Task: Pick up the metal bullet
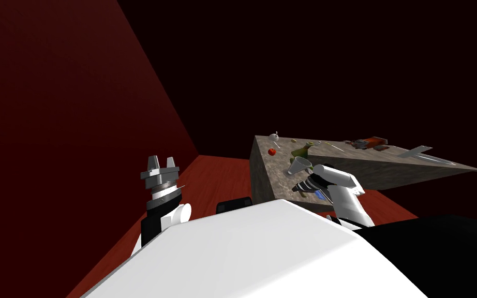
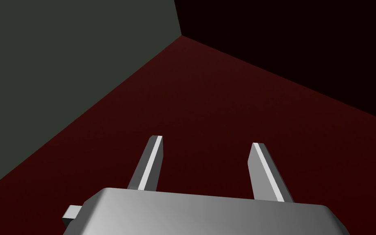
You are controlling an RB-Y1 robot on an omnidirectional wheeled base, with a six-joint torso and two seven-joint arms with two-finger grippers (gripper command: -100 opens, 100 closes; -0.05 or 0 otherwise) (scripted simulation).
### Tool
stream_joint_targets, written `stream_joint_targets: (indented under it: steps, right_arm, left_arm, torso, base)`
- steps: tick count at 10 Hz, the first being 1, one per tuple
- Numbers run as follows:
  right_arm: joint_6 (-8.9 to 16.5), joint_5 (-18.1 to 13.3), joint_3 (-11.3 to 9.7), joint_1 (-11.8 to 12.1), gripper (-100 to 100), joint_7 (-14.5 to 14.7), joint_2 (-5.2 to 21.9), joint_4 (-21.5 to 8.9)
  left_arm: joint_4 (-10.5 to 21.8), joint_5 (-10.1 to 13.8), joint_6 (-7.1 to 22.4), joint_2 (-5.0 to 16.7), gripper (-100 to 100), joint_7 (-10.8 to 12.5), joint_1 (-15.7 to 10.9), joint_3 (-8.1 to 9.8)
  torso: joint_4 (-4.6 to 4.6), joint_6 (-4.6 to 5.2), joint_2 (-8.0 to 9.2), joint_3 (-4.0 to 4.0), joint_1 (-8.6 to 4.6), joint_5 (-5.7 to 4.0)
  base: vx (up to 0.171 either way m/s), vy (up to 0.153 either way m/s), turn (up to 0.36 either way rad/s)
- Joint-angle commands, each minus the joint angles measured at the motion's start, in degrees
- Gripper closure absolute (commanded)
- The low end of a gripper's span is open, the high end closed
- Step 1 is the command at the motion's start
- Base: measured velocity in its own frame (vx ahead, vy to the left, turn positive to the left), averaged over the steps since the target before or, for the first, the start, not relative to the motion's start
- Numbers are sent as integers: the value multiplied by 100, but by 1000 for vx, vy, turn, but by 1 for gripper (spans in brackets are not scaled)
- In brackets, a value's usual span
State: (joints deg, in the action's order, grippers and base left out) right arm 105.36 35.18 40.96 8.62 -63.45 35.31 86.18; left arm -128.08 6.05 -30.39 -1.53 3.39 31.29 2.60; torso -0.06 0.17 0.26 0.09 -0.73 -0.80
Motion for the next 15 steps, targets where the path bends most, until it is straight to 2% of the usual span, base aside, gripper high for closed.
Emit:
stream_joint_targets:
  steps: [1, 5, 6, 7, 8, 9, 10, 11, 12, 14, 15]
  right_arm:
    - [0, 0, 0, 0, 100, 0, 0, 0]
    - [0, -1, 3, 3, 100, -5, 0, -1]
    - [0, 0, 3, 2, 0, -5, 0, -1]
    - [-164, 286, 78, 289, 100, 83, 66, 84]
    - [-164, 313, 78, 381, 100, 83, 66, 84]
    - [-337, 552, 138, 596, 100, 136, 79, 234]
    - [-337, 620, 138, 773, 100, 136, 79, 234]
    - [-337, 620, 138, 848, 100, 136, 79, 234]
    - [-510, 886, 198, 1061, 100, 190, 93, 384]
    - [-510, 927, 198, 1316, 100, 190, 93, 384]
    - [-682, 1198, 258, 1530, 100, 243, 106, 534]
  left_arm:
    - [0, 0, 0, 0, 0, 0, 0, 0]
    - [0, 0, 0, 0, 0, 0, 0, 0]
    - [0, 0, 0, 0, 0, 0, 0, 0]
    - [0, 0, 0, 0, 0, 0, 0, 0]
    - [0, 0, 0, 0, 0, 0, 1, 0]
    - [0, 0, 0, 0, 0, 0, 1, 0]
    - [0, 0, 0, 0, 0, 0, 2, 0]
    - [0, 0, 0, 0, 0, 0, 2, 0]
    - [0, 0, 0, 0, 0, 0, 1, 0]
    - [0, 0, 0, 0, 0, 0, 1, 0]
    - [0, 0, 0, 0, 0, 0, 1, 0]
  torso:
    - [0, 0, 0, 0, 0, 0]
    - [-3, -3, -10, -6, -2, -1]
    - [-3, -3, -10, -6, -2, -1]
    - [-3, -3, -10, -6, -2, -1]
    - [-5, -3, -29, -16, -1, 1]
    - [-8, -6, -39, -22, -3, 0]
    - [-9, -11, -57, -31, -1, 2]
    - [-11, -10, -55, -32, -1, -1]
    - [-10, -4, -34, -22, -7, -7]
    - [-10, -3, -32, -20, -14, -10]
    - [-11, 4, -20, -15, -20, -16]
  base:
    - [0, 0, 0]
    - [0, 0, 0]
    - [0, 0, 0]
    - [79, 6, 23]
    - [97, -4, 6]
    - [137, -1, 18]
    - [120, -5, 18]
    - [45, 2, 10]
    - [64, 8, 11]
    - [53, 3, 8]
    - [57, 3, 10]
